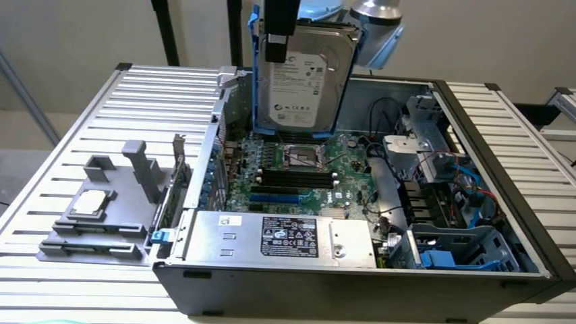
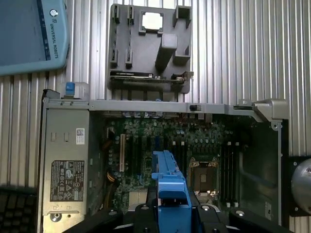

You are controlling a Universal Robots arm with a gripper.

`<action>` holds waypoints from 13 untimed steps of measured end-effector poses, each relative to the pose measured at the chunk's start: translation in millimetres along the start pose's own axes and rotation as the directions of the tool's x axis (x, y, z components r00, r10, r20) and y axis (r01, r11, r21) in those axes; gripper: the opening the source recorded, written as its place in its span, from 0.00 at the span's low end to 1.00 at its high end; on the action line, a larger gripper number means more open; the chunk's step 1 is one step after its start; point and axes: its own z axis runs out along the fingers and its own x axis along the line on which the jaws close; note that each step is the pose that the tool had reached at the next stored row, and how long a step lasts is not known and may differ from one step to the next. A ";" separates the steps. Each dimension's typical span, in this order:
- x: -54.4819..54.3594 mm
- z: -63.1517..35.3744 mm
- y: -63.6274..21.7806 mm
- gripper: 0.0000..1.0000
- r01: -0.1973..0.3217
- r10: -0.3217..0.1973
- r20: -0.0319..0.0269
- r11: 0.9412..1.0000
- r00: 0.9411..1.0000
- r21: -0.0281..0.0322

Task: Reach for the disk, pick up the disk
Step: 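Pick up the disk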

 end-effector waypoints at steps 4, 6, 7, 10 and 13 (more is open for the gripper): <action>9.9 -1.3 -13.6 0.33 0.000 0.000 0.000 1.000 1.000 0.000; 14.7 -1.9 -20.5 0.33 0.000 0.000 0.000 1.000 1.000 0.000; 16.9 -2.2 -23.9 0.33 0.000 0.000 0.000 1.000 1.000 0.000; 23.7 -3.1 -35.0 0.33 0.000 0.000 0.000 1.000 1.000 0.000; 30.1 -4.1 -46.7 0.33 0.000 0.000 0.000 1.000 1.000 0.000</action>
